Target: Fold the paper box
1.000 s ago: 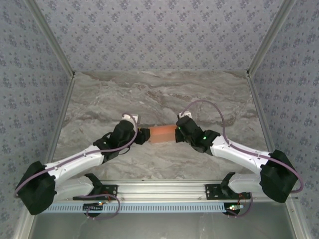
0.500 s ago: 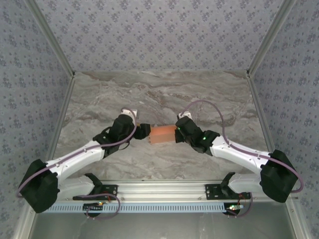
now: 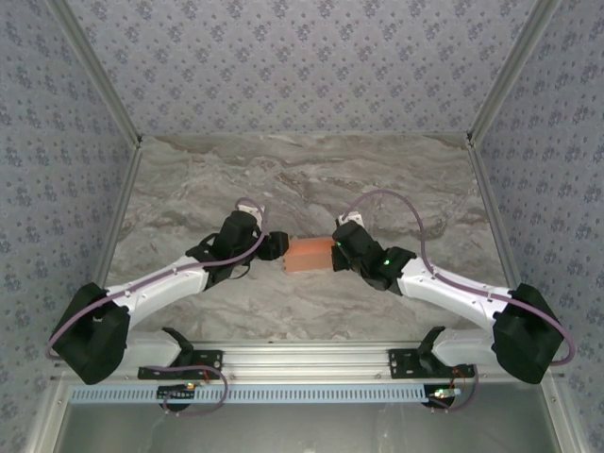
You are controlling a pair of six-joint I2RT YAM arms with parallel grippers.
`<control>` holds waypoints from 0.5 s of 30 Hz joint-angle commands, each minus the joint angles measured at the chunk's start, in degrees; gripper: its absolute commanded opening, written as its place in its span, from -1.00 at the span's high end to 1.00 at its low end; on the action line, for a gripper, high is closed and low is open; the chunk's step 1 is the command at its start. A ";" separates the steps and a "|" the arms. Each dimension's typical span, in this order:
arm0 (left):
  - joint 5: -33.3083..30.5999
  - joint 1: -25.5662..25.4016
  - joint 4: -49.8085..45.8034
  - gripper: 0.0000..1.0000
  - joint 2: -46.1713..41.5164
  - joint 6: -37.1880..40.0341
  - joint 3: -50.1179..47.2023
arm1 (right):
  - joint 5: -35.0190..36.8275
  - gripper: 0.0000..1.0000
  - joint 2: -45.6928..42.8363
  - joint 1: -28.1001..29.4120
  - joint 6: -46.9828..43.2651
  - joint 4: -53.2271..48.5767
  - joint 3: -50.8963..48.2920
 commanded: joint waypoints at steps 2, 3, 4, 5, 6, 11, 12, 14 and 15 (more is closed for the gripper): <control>1.38 0.10 -0.22 -0.23 0.79 -1.16 -3.51 | 0.73 0.88 0.69 0.40 0.35 -2.46 0.90; 1.46 0.11 0.06 -0.23 0.79 -1.37 -3.90 | 0.73 0.85 0.74 0.43 0.27 -2.69 1.14; 1.53 0.10 0.26 -0.23 0.79 -1.54 -4.13 | 0.74 0.81 0.80 0.37 0.10 -2.94 1.49; 1.65 0.01 0.43 -0.23 0.79 -1.57 -4.18 | 0.67 0.78 0.79 0.37 -0.06 -3.16 1.79; 1.69 0.02 0.45 -0.22 0.79 -1.56 -4.23 | 0.64 0.73 0.78 0.40 -0.24 -3.56 2.18; 1.70 -0.24 0.46 -0.21 0.81 -1.30 -3.81 | 0.02 0.50 -0.20 1.21 -1.05 -4.46 3.99; 1.73 -0.26 0.53 -0.21 0.79 -1.26 -3.79 | 0.10 0.45 -0.53 1.53 -1.27 -4.65 4.17; 1.64 -0.31 0.44 -0.21 0.76 -1.21 -3.79 | 0.37 0.34 -1.25 2.12 -1.45 -5.12 4.34; 1.65 -0.33 0.45 -0.21 0.79 -1.22 -3.79 | 0.38 0.28 -1.86 2.38 -1.58 -5.30 4.35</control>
